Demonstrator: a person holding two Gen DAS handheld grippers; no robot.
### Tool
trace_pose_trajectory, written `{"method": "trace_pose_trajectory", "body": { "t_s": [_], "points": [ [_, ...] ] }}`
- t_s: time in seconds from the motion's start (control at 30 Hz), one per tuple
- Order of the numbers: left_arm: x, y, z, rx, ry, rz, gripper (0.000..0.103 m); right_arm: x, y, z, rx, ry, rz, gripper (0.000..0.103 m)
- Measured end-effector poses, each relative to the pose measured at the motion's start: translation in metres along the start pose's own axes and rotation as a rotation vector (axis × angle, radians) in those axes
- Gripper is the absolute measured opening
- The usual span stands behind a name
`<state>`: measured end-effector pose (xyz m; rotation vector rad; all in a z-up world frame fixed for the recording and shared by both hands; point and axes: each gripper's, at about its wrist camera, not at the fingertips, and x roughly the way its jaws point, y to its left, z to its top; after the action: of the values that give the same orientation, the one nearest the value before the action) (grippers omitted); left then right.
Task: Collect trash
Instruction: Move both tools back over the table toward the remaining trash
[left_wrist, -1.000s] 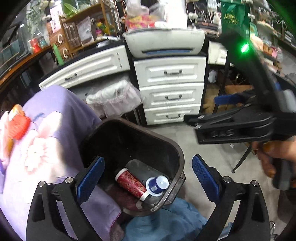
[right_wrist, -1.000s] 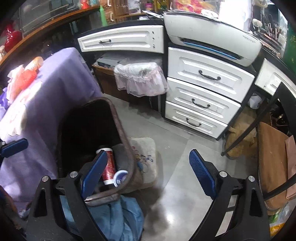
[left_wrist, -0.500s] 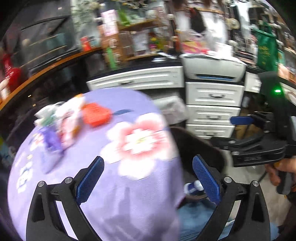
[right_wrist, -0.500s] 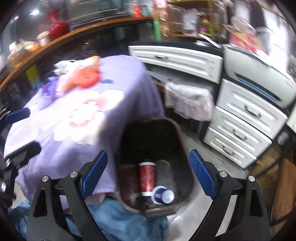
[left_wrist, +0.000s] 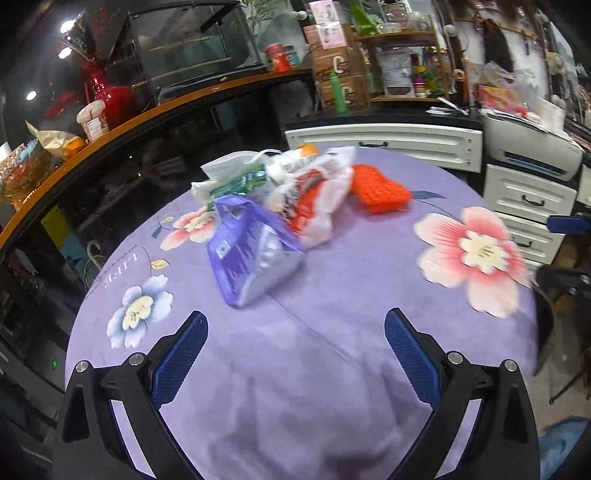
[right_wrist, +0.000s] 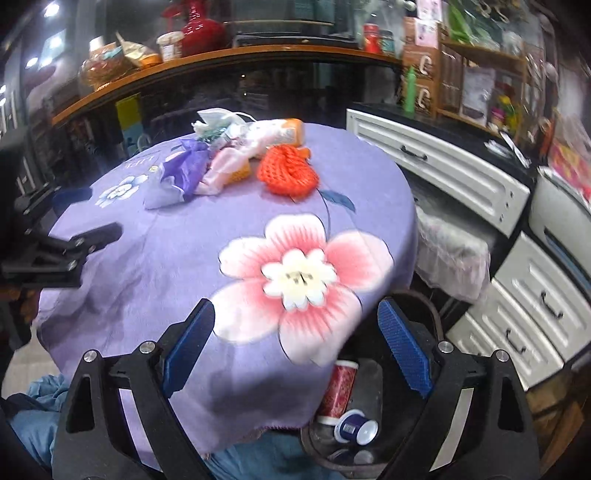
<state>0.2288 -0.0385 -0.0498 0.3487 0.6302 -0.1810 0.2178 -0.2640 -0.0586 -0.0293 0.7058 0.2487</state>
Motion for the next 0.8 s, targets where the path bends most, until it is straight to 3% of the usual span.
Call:
{"method": "trace_pose_trajectory", "body": {
  "t_s": [0.1, 0.33, 0.5, 0.57, 0.6, 0.8],
  "points": [
    [0.018, 0.006, 0.009, -0.005, 0.015, 0.004, 0.095, 0.004, 0.008, 0.012, -0.029, -0.006, 0.002, 0.089],
    [0.063, 0.012, 0.030, -0.034, 0.073, 0.005, 0.078, 0.012, 0.012, 0.025, -0.067, -0.001, -0.002, 0.089],
    [0.092, 0.018, 0.039, -0.071, 0.138, 0.014, 0.053, 0.020, 0.013, 0.025, -0.073, 0.013, -0.004, 0.089],
    [0.095, 0.020, 0.039, -0.085, 0.149, 0.013, 0.049, 0.024, 0.012, 0.026, -0.074, 0.017, -0.004, 0.089],
    [0.095, 0.022, 0.038, -0.092, 0.148, 0.011, 0.036, 0.025, 0.012, 0.027, -0.075, 0.016, -0.004, 0.089],
    [0.074, 0.039, 0.035, -0.159, 0.108, 0.014, 0.026, 0.032, 0.013, 0.032, -0.077, 0.013, 0.008, 0.089]
  ]
}}
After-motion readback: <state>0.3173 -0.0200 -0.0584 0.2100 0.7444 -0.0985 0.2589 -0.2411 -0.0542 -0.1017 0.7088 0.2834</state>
